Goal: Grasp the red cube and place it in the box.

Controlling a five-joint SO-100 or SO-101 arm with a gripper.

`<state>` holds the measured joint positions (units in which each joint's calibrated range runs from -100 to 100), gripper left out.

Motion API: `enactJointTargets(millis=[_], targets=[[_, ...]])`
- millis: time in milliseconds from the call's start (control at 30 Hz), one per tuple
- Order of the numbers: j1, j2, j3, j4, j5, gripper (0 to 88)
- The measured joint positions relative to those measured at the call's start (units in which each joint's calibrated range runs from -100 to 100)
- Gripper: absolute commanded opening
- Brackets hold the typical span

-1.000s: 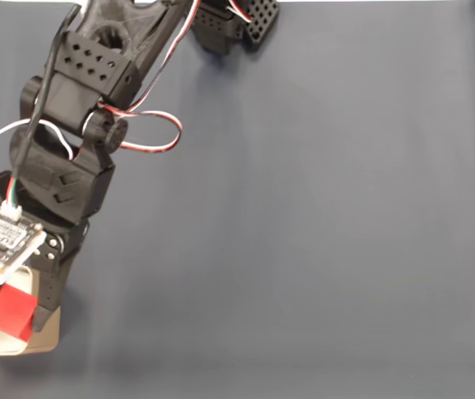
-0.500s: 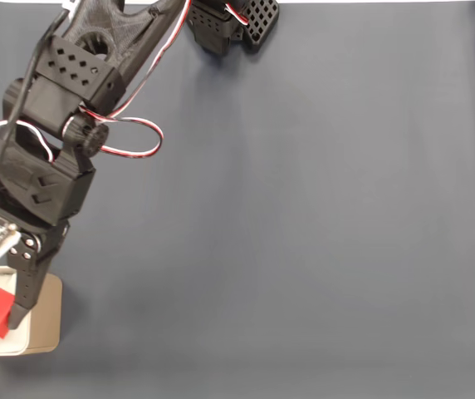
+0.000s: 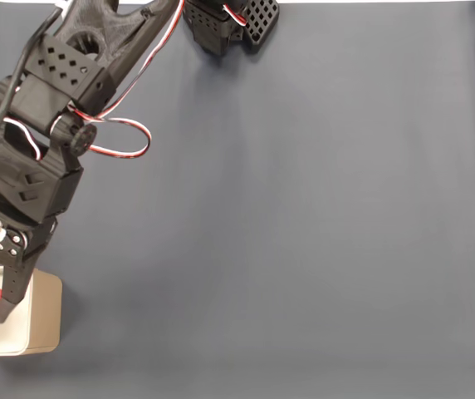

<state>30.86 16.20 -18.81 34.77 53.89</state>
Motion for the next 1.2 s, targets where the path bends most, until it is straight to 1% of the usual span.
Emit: enactJointTargets(millis=[200, 1200], targets=[[1.0, 0.0, 0.0, 0.0, -0.3, 8.2], [0.9, 1.0, 0.0, 0.0, -0.2, 8.3]])
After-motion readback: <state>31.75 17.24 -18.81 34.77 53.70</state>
